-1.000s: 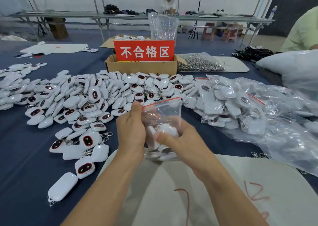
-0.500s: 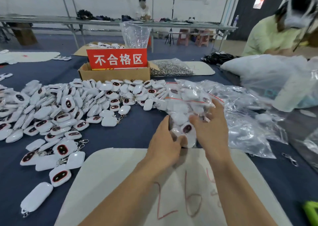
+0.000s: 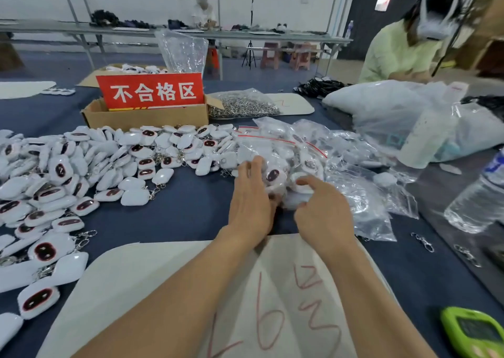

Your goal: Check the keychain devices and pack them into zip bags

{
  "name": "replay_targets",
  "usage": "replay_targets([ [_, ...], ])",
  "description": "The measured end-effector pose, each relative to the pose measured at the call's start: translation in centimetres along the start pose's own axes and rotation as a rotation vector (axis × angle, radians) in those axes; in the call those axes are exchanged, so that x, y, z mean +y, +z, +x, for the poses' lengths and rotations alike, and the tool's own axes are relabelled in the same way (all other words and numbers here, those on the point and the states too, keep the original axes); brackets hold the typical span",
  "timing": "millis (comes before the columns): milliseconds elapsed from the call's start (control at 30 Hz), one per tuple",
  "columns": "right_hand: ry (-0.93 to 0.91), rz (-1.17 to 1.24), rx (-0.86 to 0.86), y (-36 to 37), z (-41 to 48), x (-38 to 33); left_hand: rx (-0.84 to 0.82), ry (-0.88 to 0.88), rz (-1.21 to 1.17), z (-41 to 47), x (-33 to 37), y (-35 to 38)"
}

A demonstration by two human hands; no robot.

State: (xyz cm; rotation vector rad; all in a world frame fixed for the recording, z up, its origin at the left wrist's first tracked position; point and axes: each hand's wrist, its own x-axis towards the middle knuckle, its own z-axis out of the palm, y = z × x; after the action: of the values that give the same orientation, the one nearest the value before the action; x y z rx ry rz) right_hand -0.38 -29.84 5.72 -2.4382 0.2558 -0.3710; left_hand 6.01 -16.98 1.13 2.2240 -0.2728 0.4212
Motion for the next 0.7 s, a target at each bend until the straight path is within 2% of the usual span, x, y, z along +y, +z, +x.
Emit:
replay_targets([
  [33, 0.039, -0.108, 0.018, -0.6, 0.4, 0.6, 0.002, 0.016, 0.006, 0.4, -0.1, 0.4],
  [100, 0.128, -0.245, -0.061, -1.2, 1.0, 1.7, -0.002, 0.007, -0.001, 1.1, -0.4, 0.7],
  [200, 0.171, -0.267, -0.214, -0.9, 1.2, 2.9, -0.068, -0.058, -0.063, 1.5, -0.9, 0.2],
  [300, 0.119, -0.237, -0.133, -0.9, 1.3, 3.0, -0.127, -0.114, 0.014, 0.7, -1.5, -1.2],
  [433, 0.079, -0.079, 0.105, -1.7, 0.3, 1.9, -0.021, -0.148, 0.058, -2.0, -1.7, -3.0],
  [467, 0.055, 0.036, 0.177, -1.9, -0.4, 1.1, 0.0, -0.144, 0.041, -2.8, -1.7, -3.5],
  [533, 0.048, 0.473, 0.236, -2.1, -1.9, -0.5, 0.003, -0.142, -0.045, -3.8, -1.3, -4.7],
  [567, 0.088, 0.76, 0.179, -2.0, -2.7, -1.4, -0.021, -0.154, -0.124, -4.2, -0.9, -5.5],
  [633, 0.253, 1.317, -0.096, -1.4, -4.3, -3.2, -0.144, -0.234, -0.375, -4.4, -0.4, -7.5],
  [700, 0.394, 1.524, -0.284, -0.2, -4.9, -4.1, -0.365, -0.335, -0.686, -4.4, -0.6, -10.0],
])
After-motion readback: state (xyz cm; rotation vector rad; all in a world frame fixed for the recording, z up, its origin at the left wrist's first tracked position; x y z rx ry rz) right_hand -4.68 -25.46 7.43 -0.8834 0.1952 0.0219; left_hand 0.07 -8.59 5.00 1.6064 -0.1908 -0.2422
